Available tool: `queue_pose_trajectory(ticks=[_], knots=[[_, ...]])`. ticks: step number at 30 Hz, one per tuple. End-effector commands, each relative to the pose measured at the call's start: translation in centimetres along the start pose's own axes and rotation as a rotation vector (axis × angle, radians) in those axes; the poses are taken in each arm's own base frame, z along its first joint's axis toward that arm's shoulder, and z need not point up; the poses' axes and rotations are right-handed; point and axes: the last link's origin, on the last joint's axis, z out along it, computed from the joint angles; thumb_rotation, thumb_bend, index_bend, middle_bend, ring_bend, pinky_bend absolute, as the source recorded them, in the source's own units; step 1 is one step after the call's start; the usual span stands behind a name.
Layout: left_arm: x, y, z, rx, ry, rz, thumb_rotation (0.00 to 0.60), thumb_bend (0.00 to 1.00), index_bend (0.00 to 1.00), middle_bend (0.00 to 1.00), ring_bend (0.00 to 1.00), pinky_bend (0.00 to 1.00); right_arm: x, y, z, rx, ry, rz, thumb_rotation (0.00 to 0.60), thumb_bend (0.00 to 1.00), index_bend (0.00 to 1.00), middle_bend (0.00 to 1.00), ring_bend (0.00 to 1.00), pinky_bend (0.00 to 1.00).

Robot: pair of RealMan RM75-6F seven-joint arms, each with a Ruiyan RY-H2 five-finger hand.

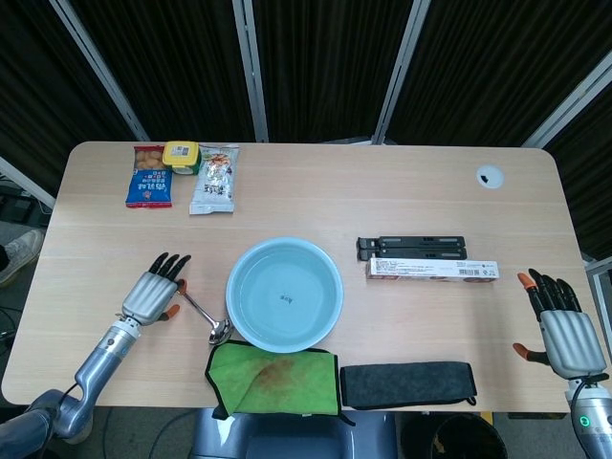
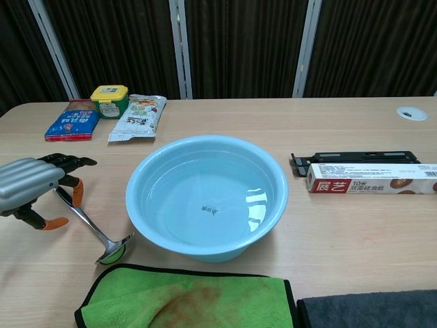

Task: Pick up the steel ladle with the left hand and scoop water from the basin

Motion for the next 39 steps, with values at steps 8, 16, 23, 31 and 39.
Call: queue_pose_trajectory(ticks=[8,16,23,31,39], knots=[[0.2,1.0,0.6,-0.013,0.013,0.009,0.6,0.33,0.46,0.0,0.0,0.0,-0.1,0.1,0.3,0.001,-0.014,-0.001,0.6,0.0,0.0,0.0,0.0,0.0],[-0.3,1.2,0.7,-0.019,-0.014,-0.003,0.6,0.33,0.44,0.0,0.0,0.0,0.0,0.2,0.6,0.007,-0.012,0.022,0.6,0.0,0.0,0.0,0.0,0.0],[-0.6,1.5,0.9,-0.028,-0.029,-0.001,0.6,0.33,0.44,0.0,0.0,0.0,0.2,0.5,0.7,-0.001,-0.003,0.034,0.6,0.0,0.0,0.0,0.0,0.0],[-0.3,1.2,1.4,-0.019,-0.028,0.037,0.6,0.33,0.44,0.0,0.0,0.0,0.3,0.7,0.7,-0.006,-0.007,0.034,0.6,0.0,0.0,0.0,0.0,0.0],[-0.4,2.0,2.1,-0.032,-0.076,0.079,0.6,0.34,0.45,0.0,0.0,0.0,0.4,1.1,0.9,-0.015,-0.014,0.037,0.6,0.0,0.0,0.0,0.0,0.0]])
